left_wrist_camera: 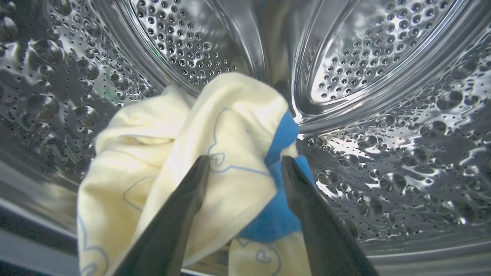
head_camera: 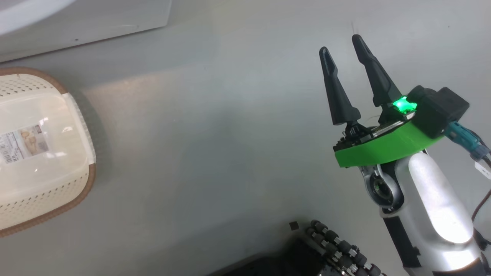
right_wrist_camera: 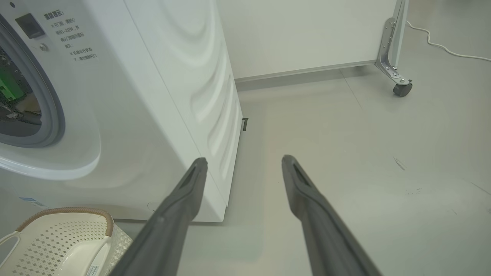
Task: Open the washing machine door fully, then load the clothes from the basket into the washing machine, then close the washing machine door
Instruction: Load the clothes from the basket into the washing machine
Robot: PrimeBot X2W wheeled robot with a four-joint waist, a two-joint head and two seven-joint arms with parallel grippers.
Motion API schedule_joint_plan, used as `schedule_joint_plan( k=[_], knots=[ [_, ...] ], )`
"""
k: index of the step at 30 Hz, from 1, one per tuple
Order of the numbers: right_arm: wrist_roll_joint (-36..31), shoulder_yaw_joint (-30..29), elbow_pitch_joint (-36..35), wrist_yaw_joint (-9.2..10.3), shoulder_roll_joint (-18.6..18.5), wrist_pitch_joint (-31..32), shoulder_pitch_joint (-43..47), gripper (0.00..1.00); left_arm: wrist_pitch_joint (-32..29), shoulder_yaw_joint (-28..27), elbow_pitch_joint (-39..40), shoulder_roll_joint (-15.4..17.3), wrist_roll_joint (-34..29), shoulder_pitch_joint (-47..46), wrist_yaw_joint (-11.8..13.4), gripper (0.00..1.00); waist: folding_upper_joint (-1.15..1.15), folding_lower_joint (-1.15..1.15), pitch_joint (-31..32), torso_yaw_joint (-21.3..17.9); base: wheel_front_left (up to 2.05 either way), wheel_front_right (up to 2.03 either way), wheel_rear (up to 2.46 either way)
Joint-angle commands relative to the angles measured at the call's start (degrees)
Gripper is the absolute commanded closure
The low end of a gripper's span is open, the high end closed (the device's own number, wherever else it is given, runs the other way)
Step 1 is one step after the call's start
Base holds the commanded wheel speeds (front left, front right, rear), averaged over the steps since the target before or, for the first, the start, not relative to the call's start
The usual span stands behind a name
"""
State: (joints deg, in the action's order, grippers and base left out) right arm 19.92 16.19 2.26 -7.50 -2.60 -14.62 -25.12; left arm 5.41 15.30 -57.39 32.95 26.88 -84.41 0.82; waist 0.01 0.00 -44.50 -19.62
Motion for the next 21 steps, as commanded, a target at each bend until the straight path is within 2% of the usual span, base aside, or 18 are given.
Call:
schedule_joint_plan(
  k=[1, 11, 17, 21],
  knots=[
    [-0.5, 0.16, -1.28, 0.01, -0.28, -0.38, 1.14, 0.0, 0.77, -0.7, 1.68, 2.31, -0.02, 0.95, 0.72, 0.0, -0.01, 0.0, 1.41, 1.22, 0.0, 0.0, 0.0],
    [-2.93, -2.11, 0.44, 0.01, -0.28, -0.38, 3.27, 0.0, 6.73, -2.9, 8.31, -0.73, 3.72, 17.11, 3.08, 0.0, -0.01, 0.0, 8.01, 4.09, 0.0, 0.0, 0.0],
    [-4.34, -3.59, 1.3, 0.01, -0.28, -0.38, 4.58, 0.0, 8.48, -3.86, 15.22, -2.79, 4.78, 26.86, 5.51, 0.0, -0.01, 0.0, 11.09, 5.91, 0.0, 0.0, 0.0],
    [-5.44, -4.26, 1.94, 0.01, -0.28, -0.38, 5.47, 0.0, 9.19, -4.83, 21.78, -4.2, 4.9, 35.35, 8.23, 0.0, -0.01, 0.0, 13.6, 7.22, 0.0, 0.0, 0.0]
  ],
)
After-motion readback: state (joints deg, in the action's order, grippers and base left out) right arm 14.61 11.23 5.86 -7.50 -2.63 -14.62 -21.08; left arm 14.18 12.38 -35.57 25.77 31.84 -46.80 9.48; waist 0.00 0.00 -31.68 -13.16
